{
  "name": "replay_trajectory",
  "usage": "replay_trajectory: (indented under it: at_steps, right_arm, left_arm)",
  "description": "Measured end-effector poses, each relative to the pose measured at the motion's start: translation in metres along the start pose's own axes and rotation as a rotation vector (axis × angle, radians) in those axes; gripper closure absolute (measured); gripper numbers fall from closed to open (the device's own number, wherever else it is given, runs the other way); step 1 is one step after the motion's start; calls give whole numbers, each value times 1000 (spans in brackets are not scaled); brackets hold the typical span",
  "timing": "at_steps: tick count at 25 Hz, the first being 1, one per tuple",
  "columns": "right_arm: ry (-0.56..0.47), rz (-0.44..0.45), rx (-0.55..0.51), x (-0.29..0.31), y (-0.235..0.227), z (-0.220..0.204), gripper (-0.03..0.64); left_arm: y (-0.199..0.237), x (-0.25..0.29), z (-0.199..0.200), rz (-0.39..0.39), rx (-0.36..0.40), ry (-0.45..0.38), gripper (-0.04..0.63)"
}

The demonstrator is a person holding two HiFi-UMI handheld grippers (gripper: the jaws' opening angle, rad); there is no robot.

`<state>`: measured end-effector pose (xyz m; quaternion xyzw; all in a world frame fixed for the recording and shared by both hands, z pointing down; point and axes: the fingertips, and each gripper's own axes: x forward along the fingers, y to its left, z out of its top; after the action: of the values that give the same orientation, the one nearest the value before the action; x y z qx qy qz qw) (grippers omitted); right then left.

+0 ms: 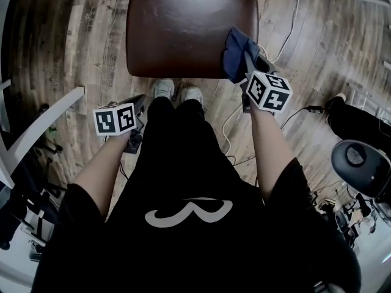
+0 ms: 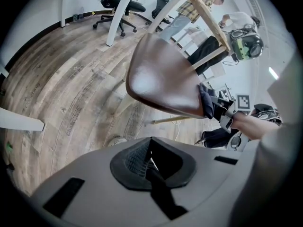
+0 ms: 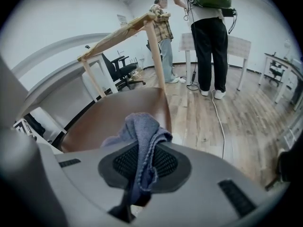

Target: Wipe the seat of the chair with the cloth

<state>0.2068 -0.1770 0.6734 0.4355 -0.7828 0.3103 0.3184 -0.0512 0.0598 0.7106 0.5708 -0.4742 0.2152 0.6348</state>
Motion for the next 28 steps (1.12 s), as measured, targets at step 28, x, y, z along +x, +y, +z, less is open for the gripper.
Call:
replay_trajectory:
  at_steps: [28]
  right_arm:
    - [-305, 644, -213, -314, 172, 191, 565]
  left_arm:
    - [-304, -279, 103, -412, 514, -474, 583]
